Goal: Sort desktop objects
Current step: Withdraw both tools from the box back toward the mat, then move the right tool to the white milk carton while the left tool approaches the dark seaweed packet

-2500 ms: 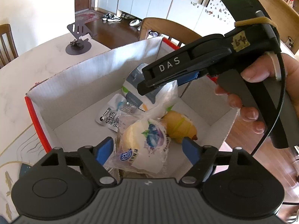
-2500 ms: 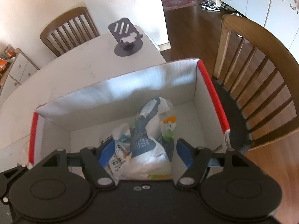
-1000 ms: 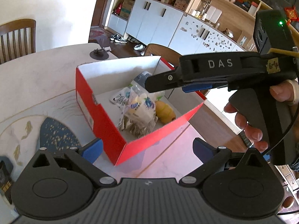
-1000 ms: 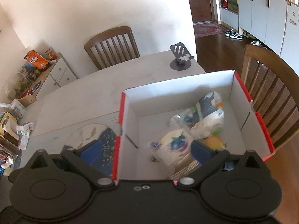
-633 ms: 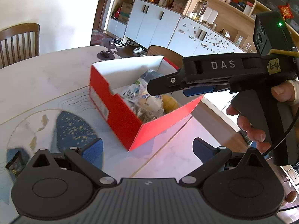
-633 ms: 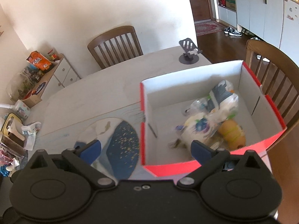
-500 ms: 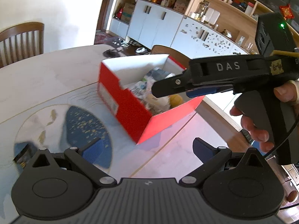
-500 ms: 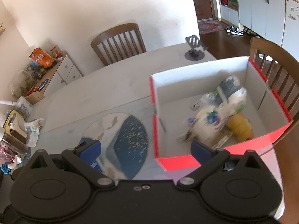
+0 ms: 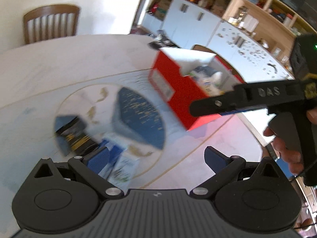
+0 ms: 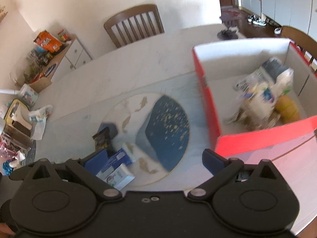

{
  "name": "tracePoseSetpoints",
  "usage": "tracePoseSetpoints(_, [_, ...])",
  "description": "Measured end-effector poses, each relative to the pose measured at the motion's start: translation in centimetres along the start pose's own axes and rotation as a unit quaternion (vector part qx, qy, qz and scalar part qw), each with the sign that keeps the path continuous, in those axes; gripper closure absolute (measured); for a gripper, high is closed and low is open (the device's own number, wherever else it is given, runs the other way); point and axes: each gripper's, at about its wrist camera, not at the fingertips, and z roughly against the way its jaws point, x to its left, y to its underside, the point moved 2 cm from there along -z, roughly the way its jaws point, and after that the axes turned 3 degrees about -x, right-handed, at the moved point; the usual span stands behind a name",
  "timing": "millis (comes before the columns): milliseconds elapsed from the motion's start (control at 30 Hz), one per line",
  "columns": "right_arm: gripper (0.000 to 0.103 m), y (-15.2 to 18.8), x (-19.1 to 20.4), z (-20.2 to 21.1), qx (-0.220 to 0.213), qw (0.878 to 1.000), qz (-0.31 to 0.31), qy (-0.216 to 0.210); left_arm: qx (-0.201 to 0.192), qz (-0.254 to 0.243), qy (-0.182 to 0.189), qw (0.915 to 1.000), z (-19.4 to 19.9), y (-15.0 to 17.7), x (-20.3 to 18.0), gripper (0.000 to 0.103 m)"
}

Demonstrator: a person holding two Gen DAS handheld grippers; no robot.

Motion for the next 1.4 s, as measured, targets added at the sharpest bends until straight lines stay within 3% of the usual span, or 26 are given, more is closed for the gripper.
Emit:
tracePoseSetpoints(267, [0.001, 1.7, 2.3, -3.3, 0.034, 0.999, -0.026, 0.003, 0.022, 0.052, -0.036, 0.9978, -0.1, 2.4, 5.2, 0.000])
tracePoseSetpoints(633, [0.001, 2.8, 4.5, -7.2, 0.077, 0.995, -0.061, 0.010, 0.037, 0.092, -0.081, 0.9918, -0.4, 4.0, 9.2, 0.000])
tracePoseSetpoints(1067, [0.006, 3.8, 5.9, -11.2, 0.111, 0.990, -0.062, 0.058, 0.060, 0.084, -0.114, 0.9880, -1.7, 5.4, 10.1, 0.000])
tracePoseSetpoints(1300, [0.021, 4.3, 6.7, -12.5, 0.123, 0.988, -0.037, 0.088, 0.072, 0.066, -0.125, 0.9873, -2.5, 6.0, 9.8, 0.000])
tracePoseSetpoints(1400, [0.022, 4.7, 6.5, -12.4, 0.121, 0.987, -0.025, 0.098, 0.072, 0.062, -0.134, 0.9864, -2.6, 6.3, 9.9, 0.000])
